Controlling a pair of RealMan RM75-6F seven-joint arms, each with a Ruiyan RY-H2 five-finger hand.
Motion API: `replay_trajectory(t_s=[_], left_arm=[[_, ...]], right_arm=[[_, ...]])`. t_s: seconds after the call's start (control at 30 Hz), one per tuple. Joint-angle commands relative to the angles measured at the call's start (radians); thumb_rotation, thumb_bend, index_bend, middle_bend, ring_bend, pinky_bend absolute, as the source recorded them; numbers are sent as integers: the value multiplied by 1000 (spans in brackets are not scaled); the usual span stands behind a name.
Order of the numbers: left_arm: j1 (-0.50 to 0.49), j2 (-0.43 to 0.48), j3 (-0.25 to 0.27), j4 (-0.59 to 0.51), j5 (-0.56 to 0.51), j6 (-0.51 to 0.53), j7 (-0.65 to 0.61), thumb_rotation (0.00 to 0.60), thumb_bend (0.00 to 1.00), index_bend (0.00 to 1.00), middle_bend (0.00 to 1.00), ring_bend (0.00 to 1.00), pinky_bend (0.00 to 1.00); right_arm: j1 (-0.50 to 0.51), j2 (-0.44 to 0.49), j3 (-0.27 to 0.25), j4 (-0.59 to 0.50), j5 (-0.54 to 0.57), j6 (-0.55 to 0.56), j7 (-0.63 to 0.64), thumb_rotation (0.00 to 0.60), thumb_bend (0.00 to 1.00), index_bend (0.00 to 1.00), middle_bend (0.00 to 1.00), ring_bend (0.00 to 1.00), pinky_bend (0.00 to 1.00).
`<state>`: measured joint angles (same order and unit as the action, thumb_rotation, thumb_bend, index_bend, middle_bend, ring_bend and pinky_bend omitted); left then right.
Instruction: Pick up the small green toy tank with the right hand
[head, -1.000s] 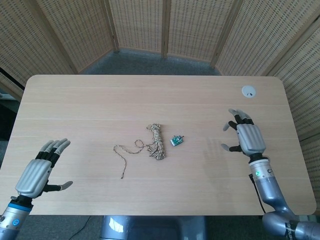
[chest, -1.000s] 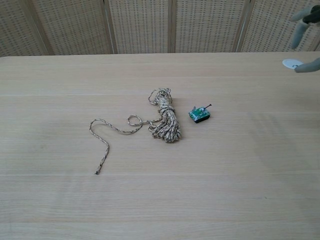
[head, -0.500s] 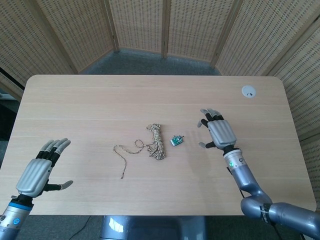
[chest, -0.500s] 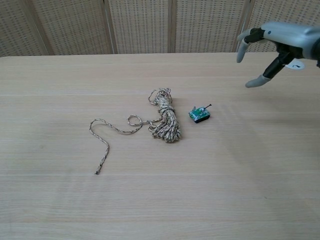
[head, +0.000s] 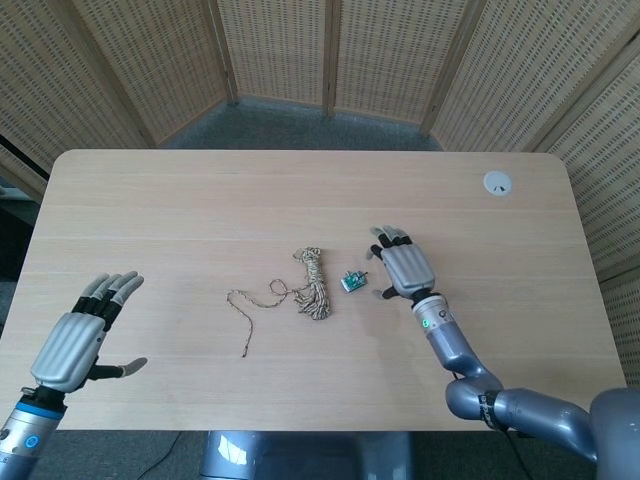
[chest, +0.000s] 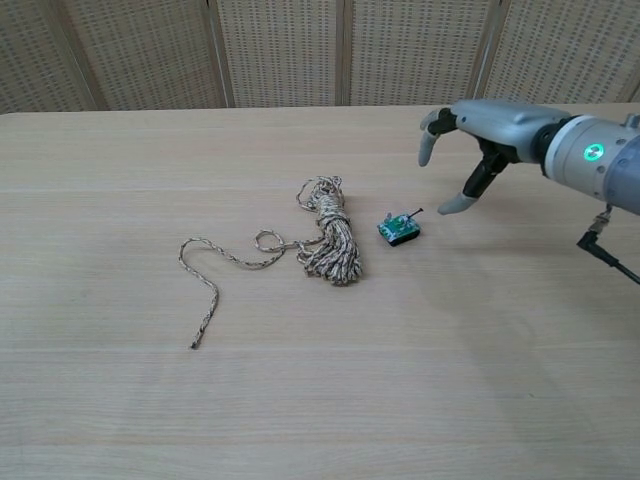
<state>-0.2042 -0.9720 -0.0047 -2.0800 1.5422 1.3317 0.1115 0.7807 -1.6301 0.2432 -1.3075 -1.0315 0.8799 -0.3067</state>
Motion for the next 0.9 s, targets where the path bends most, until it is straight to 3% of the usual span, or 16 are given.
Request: replay_trajectory(t_s=[0.03,0.37,0.9], left_arm=[[-2,-2,0,-4,0,-3,5,600,135,0,0,0,0],[-2,4,0,-11,-2,1,13,600,134,0,0,0,0],[3,13,0,-6,-12,8,5,600,135,0,0,0,0]], right_arm=[[29,-38,-6,43,14,-43,1,600,147,337,0,0,0],[103,-132,8,202,66,-153,18,600,148,308,0,0,0],[142,-197,-4,368,87,-246,52,600,148,334,0,0,0]])
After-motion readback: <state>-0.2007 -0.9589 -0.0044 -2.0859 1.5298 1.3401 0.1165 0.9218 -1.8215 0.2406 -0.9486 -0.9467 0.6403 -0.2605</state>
